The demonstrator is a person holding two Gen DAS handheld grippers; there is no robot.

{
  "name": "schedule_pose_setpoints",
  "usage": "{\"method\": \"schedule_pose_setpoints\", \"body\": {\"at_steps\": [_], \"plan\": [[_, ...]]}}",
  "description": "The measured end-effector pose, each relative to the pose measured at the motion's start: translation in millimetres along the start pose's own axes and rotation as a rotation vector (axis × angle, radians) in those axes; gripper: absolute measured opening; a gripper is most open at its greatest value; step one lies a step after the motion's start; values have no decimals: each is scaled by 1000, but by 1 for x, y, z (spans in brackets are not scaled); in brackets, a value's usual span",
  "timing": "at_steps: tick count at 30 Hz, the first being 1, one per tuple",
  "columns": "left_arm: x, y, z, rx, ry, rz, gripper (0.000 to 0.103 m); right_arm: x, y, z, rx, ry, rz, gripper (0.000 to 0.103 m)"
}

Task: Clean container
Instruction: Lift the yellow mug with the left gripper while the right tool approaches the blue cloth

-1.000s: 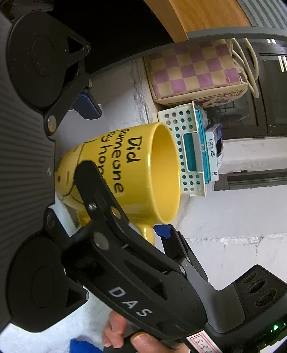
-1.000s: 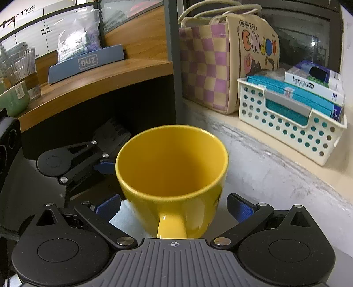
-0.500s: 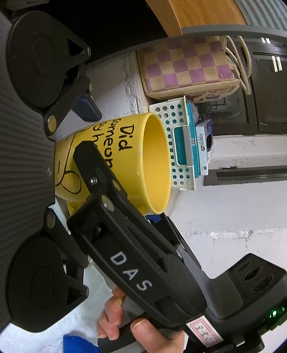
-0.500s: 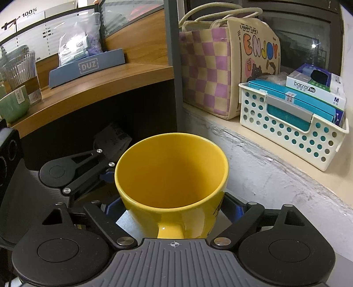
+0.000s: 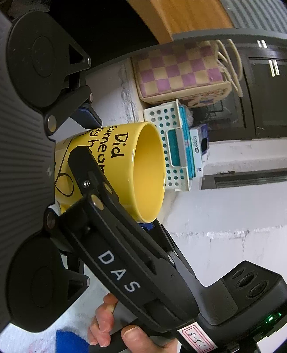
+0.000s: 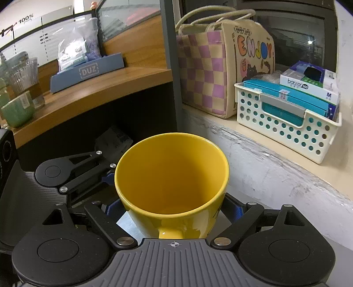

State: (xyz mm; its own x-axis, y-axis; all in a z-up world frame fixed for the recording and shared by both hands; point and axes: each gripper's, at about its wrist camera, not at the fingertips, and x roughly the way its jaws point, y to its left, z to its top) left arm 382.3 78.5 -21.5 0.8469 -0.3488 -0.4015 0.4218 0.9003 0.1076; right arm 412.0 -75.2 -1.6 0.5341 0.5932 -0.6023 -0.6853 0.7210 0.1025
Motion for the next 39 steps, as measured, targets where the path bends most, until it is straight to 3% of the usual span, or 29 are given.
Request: {"method": "schedule_pose_setpoints", "body": {"at_steps": [11, 21, 30, 39], "plan": [[-60, -52, 18, 40, -3, 16, 89, -57, 22, -11, 1, -15, 10, 91], [-122, -118, 17, 70, -8, 17, 89, -98, 44, -46, 9, 14, -8, 91], [-160, -159, 1, 75, 4, 0, 89, -129, 63, -80, 17, 45, -29, 91], [-164, -189, -38, 49, 31, -43, 90, -160, 82, -114, 26, 77, -51, 91]]}}
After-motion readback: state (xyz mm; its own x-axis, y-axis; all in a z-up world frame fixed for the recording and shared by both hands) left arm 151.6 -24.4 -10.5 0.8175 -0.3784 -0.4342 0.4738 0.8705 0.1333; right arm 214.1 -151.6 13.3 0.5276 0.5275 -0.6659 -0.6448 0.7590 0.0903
